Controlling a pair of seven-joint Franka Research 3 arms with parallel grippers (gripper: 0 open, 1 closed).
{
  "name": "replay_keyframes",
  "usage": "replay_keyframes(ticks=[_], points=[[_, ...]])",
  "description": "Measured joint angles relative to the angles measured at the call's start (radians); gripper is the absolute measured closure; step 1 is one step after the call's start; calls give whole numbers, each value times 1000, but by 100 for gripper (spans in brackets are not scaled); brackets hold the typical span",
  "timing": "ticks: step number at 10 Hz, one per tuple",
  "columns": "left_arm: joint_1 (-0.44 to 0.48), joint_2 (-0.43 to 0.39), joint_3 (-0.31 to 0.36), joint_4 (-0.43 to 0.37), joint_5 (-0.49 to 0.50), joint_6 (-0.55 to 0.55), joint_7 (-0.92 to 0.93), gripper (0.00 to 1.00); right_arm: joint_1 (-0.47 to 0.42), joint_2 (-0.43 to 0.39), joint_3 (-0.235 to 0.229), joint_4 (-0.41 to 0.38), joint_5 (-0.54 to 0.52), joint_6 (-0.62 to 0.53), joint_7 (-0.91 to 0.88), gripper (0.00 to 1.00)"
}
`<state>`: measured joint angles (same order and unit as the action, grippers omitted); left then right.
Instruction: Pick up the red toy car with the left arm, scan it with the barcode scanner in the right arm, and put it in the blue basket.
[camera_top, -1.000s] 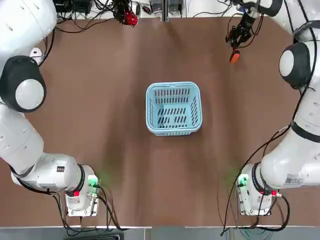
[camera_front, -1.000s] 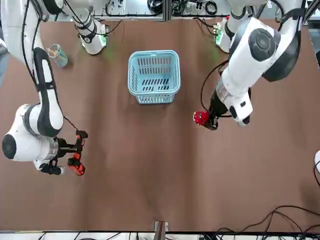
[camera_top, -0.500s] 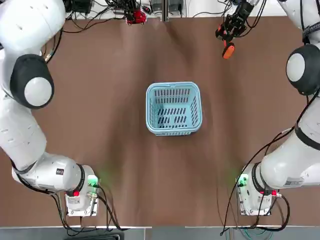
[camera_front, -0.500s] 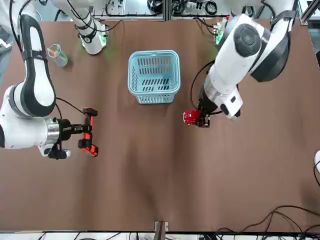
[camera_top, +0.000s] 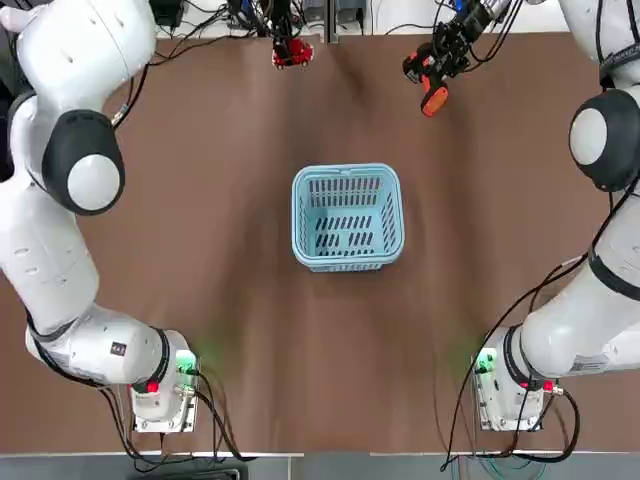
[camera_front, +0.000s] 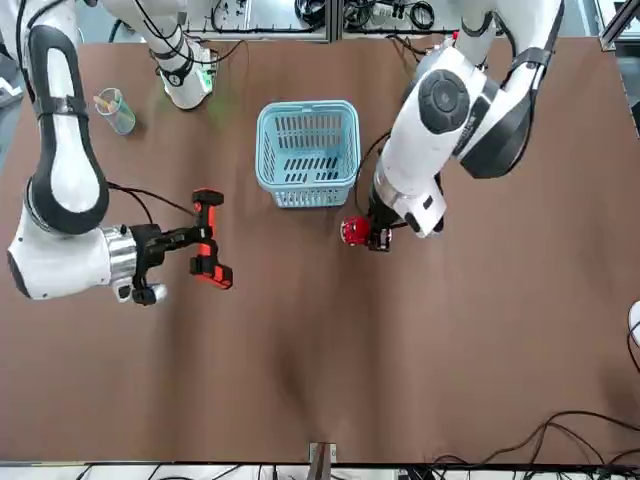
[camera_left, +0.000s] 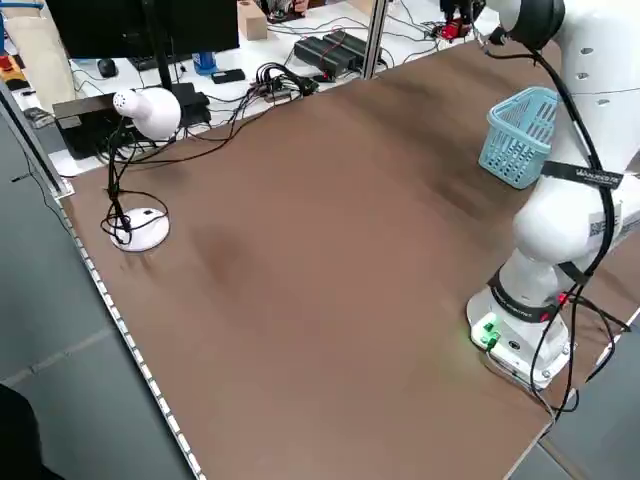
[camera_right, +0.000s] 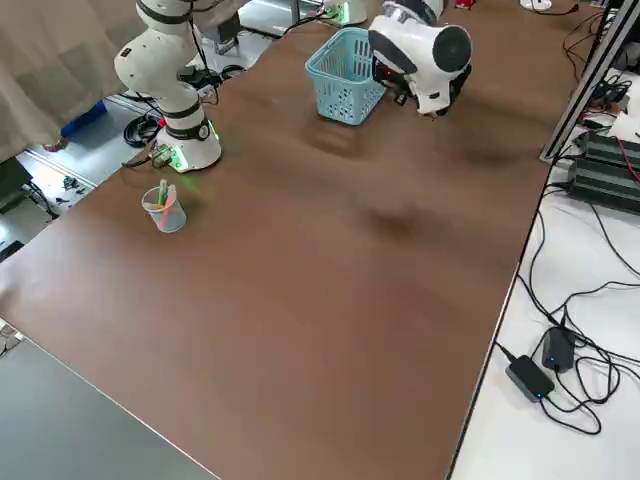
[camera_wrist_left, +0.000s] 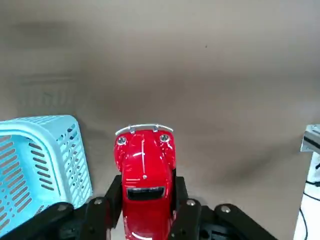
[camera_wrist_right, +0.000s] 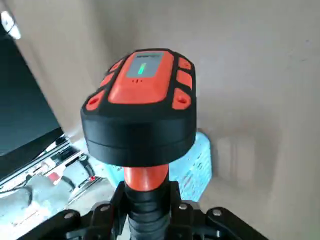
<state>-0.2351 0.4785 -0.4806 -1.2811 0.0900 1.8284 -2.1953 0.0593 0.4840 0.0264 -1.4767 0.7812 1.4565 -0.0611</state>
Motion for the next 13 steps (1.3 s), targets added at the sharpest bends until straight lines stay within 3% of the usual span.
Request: replay_keyframes(ticks=[4,13], points=[[-183,54,169,57,0,0,-18,56,7,14,2,-11,157,-101,-52,63],[-200,53,166,99,-7,-8,-27,56,117,57,5,-18,396,-180,-263,63]])
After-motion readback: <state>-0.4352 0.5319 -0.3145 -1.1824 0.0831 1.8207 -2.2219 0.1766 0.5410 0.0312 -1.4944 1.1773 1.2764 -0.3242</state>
